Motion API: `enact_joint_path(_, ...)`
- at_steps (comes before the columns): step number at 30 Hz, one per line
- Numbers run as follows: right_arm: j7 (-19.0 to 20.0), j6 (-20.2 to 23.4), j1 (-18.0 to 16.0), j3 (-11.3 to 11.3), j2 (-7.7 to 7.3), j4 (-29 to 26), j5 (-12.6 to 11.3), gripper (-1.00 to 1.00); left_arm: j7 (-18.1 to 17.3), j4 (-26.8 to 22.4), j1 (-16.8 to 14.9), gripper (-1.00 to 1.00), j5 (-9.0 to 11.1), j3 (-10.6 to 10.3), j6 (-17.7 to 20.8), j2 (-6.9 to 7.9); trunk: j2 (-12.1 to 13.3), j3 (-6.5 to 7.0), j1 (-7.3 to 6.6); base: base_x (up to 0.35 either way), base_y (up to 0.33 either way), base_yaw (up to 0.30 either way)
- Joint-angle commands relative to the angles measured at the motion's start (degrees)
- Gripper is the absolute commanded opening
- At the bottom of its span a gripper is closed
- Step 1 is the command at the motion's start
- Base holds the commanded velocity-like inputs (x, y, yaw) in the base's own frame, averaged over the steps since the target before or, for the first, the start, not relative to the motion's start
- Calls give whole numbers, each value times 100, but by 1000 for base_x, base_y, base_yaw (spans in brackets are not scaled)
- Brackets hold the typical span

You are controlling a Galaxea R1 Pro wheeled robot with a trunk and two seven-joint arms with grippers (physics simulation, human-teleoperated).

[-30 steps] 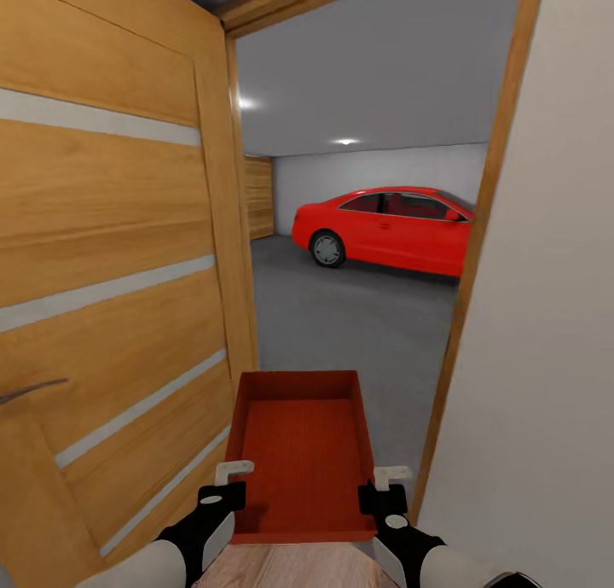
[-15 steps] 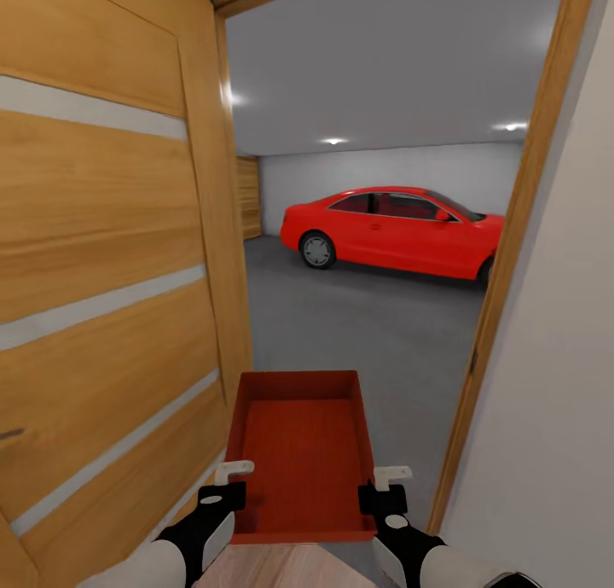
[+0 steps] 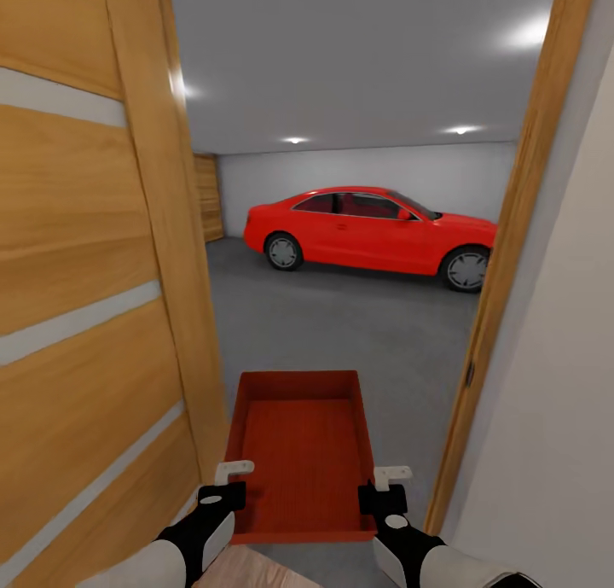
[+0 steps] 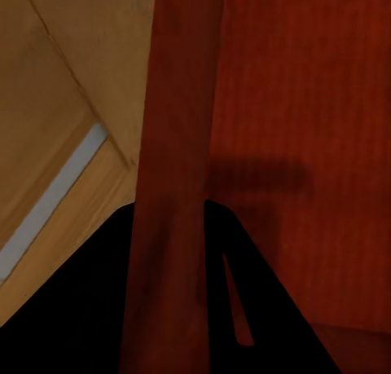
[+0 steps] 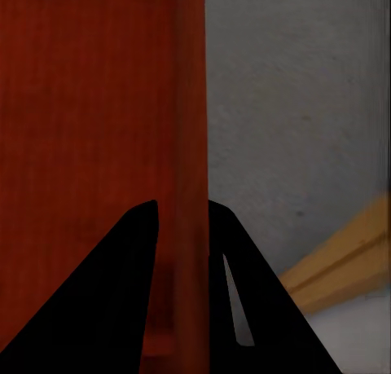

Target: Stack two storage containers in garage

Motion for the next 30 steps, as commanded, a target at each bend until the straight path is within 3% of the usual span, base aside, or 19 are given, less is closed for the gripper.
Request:
enact_joint_path(1,15,-71,-7,-418,-40,-21,81,-100,18,-1,-2,-100,363,169,14,380,-6,-8,4,298,180,-285)
enact_joint_path(6,15,-71,-7,-418,-40,-21,81,-100,18,-1,-2,-100,363,169,14,380,-6,-8,4,298,180,-197)
enact_joint_path(16,16,-68,-7,-418,-31,-21,81,-100,18,-1,-4,-100,363,169,14,380,-6,-8,4,298,180,-24)
enact_joint_path(30,15,-69,-7,-418,-31,-21,81,-100,18,4,-2,-100,363,169,14,380,-6,-8,4,298,180,-242)
